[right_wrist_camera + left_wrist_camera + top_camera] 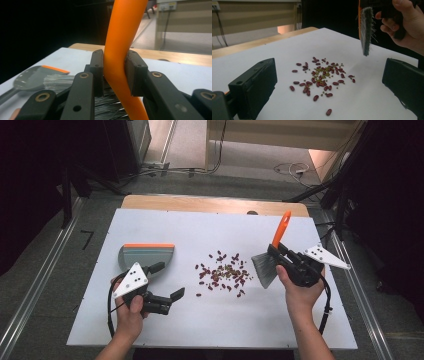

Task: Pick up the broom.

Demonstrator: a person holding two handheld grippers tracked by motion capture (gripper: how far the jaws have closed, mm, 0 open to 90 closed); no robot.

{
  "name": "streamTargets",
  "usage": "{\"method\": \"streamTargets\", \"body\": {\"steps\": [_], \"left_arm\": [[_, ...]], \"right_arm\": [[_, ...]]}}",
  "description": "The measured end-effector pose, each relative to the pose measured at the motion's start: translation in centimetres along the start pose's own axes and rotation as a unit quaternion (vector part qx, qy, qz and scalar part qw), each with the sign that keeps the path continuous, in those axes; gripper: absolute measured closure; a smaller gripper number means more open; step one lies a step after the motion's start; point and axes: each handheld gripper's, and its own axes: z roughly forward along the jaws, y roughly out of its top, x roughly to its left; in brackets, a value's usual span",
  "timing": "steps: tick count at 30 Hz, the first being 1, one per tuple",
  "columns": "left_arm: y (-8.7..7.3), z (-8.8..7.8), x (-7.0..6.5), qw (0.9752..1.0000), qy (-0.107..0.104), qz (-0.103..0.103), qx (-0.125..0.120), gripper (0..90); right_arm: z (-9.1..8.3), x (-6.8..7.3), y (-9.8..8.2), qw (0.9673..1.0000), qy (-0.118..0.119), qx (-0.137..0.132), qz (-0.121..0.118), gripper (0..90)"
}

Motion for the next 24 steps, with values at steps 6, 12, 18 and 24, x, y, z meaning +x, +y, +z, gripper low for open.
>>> {"method": "streamTargets", "body": {"steps": [6, 12, 18, 24], "left_arm": [[0.2, 2.7, -0.7, 0.9997, -0.018, -0.015, 0.005, 2.3], [0.3, 4.1, -1.6, 0.9981, -0.049, -0.038, 0.004, 3.8], [0.4, 5.4, -3.1, 0.9961, -0.066, -0.055, 0.022, 10.2], [0.5, 6.5, -4.9, 0.996, -0.069, -0.044, 0.034, 27.1]], "right_arm": [[0.6, 2.3, 0.2, 0.9996, 0.025, -0.01, -0.005, 68.7], [1.2, 4.5, -0.4, 0.999, 0.044, -0.008, -0.009, 68.7], [1.9, 6.8, -1.2, 0.9984, 0.056, -0.007, -0.008, 68.7], [2.5, 9.3, -1.8, 0.9971, 0.074, -0.002, -0.017, 68.7]]}}
